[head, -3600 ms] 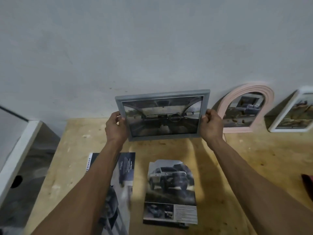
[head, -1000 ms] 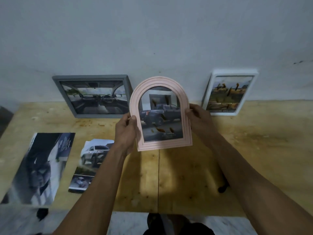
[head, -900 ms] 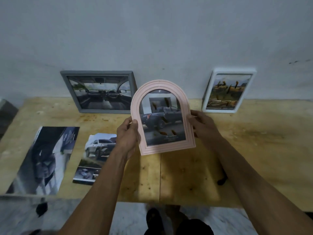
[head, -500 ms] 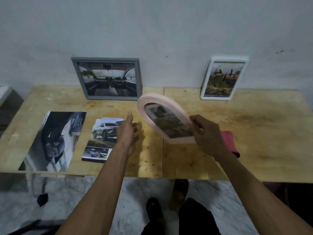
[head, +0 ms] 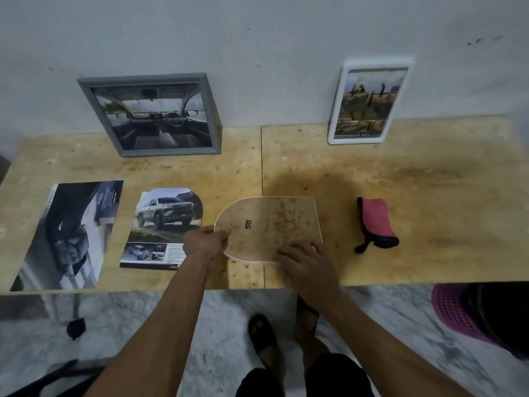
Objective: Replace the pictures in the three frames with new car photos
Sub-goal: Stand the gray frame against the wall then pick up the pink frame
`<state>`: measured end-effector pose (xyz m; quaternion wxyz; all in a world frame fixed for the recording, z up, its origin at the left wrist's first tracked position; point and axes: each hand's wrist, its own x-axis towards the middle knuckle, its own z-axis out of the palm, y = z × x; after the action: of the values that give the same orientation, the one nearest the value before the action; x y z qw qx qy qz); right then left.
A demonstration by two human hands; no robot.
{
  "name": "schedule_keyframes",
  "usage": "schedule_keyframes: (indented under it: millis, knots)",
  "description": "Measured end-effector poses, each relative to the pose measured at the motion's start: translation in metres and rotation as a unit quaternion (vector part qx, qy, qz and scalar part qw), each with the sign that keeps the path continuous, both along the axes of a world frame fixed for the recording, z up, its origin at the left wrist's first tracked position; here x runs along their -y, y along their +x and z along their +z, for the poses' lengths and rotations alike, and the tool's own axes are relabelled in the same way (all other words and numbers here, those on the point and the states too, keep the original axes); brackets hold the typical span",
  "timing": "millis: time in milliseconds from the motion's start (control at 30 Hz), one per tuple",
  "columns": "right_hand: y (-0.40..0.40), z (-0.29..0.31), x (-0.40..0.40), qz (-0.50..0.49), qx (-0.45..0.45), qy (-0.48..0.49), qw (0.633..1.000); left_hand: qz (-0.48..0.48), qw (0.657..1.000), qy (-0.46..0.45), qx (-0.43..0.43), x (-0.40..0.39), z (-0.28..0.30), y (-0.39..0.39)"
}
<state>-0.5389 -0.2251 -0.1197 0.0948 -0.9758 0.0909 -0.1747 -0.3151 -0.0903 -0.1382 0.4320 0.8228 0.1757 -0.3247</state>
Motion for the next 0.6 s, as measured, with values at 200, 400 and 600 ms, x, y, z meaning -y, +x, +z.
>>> schedule_keyframes:
  millis: [200, 400, 600]
  knots:
    - [-0.007, -0.038, -0.005, 0.019, -0.045, -0.011, 0.999, -0.034, 0.999, 0.025, 0.022, 0.01, 0.024, -0.028]
    - [-0.007, -0.048, -0.01, 0.014, -0.085, -0.014, 0.996, -0.032, 0.998, 0.043, 0.039, 0.015, 0.017, -0.034]
    - [0.003, -0.038, 0.005, -0.084, -0.086, 0.105, 0.987, -0.072, 0.99, 0.083, 0.093, 0.015, 0.019, -0.039]
